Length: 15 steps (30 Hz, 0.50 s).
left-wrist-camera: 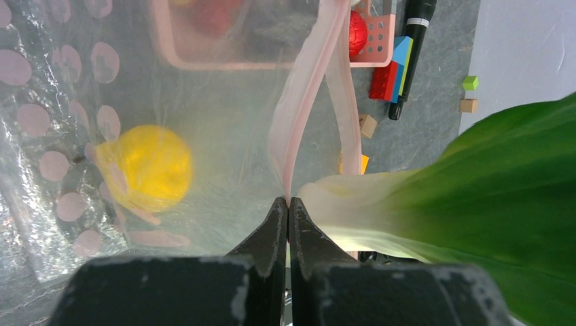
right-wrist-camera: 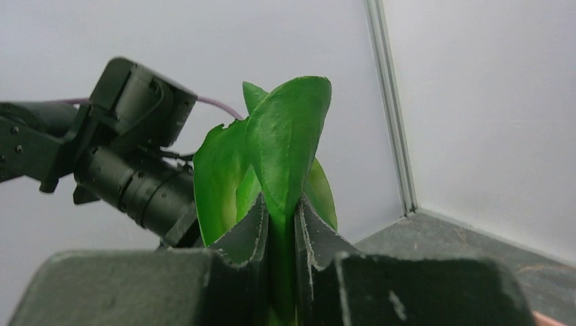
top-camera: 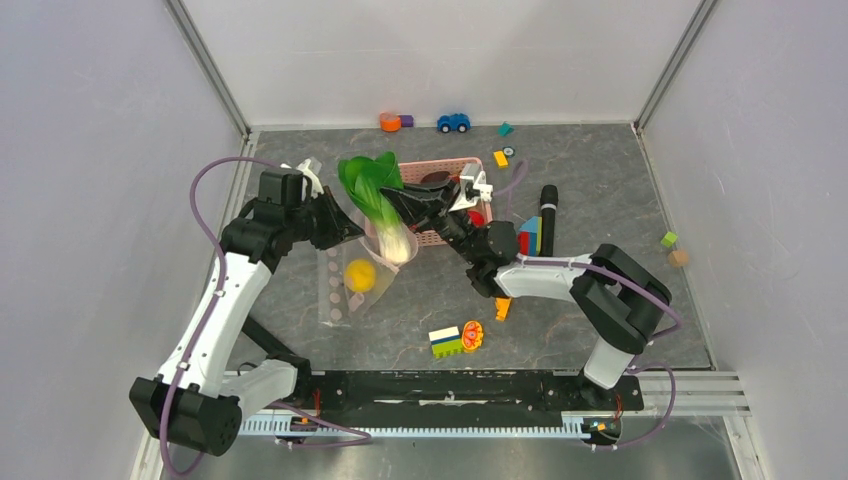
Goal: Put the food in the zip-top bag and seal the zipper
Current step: Place the fake vegetable in the zipper food storage bag.
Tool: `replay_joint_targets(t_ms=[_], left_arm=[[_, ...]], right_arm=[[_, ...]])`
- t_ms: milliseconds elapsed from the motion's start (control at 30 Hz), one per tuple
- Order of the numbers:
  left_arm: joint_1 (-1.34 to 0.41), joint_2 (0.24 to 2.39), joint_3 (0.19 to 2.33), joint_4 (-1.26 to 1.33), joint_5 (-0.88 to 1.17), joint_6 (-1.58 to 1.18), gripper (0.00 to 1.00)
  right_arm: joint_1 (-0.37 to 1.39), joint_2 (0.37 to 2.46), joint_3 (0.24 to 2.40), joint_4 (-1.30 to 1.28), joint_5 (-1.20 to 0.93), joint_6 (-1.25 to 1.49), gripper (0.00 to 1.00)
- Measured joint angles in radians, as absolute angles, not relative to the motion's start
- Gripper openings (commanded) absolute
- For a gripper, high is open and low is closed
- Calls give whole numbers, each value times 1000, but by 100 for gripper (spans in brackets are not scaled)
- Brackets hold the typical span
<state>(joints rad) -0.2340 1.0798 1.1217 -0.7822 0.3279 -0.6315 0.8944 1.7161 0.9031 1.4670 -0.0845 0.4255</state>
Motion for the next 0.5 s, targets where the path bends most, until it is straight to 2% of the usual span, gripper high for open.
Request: replay_joint_targets(t_ms=[67,500], left_arm=[[-228,1080,1121,-782,336,-632,2],[-186,1080,1106,-775,353,-632,2]], right_arm=[[900,1716,877,1472,-86,416,26],[909,1605,651,1480,-140,354,45]])
